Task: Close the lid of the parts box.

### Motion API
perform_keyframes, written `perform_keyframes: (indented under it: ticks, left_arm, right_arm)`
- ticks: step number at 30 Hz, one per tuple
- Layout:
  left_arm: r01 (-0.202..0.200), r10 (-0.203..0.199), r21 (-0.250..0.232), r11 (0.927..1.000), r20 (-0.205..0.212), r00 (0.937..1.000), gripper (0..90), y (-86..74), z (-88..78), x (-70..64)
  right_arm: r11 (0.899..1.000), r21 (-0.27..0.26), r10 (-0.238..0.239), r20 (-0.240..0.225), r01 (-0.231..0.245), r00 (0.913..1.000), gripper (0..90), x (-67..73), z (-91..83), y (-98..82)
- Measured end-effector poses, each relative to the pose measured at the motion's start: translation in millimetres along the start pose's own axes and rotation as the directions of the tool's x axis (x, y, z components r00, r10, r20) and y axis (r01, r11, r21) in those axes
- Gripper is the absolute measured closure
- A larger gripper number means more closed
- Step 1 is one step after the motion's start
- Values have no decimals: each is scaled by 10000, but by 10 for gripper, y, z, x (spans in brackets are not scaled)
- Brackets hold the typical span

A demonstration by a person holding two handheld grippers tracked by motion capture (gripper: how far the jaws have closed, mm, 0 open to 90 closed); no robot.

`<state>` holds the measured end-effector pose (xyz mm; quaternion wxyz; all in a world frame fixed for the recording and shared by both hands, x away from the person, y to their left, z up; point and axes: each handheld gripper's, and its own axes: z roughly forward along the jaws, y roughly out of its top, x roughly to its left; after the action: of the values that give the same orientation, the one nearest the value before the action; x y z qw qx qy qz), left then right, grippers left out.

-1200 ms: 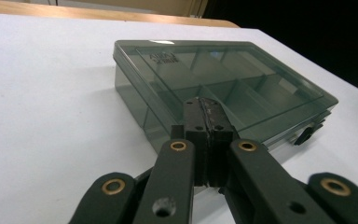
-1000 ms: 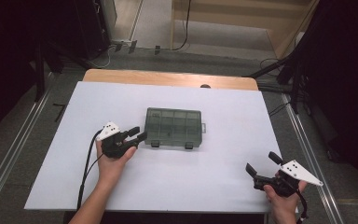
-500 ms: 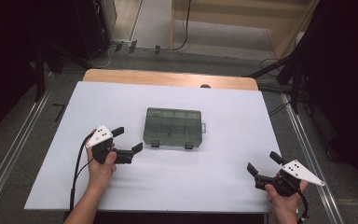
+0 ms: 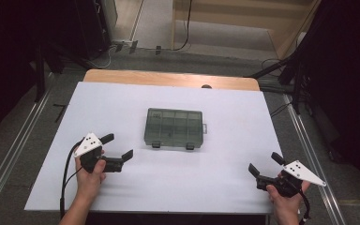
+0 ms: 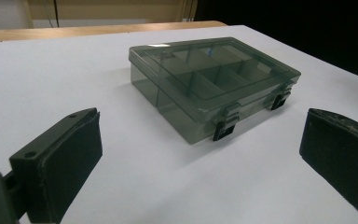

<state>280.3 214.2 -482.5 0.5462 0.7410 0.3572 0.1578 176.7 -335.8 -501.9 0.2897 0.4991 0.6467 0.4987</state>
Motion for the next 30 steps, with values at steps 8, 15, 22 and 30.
perform_keyframes:
  ticks: [8,15,22,30]
  left_arm:
    - [19,-20,92,10000,66,10000,0,-61,-143,22]
    - [14,-14,-6,10000,-245,9997,0,-121,-311,49]
    - [76,-74,46,10000,-418,9991,0,-189,-475,100]
    - [195,-193,22,9998,-593,9981,0,-242,-619,150]
  right_arm:
    - [10000,-2,20,39,-20,10000,0,-9,-4,-1]
    - [10000,14,-81,82,81,9999,0,14,-1,1]
    - [10000,44,-66,78,66,9999,0,16,8,-6]
    - [10000,67,-74,118,73,9999,0,13,9,-10]
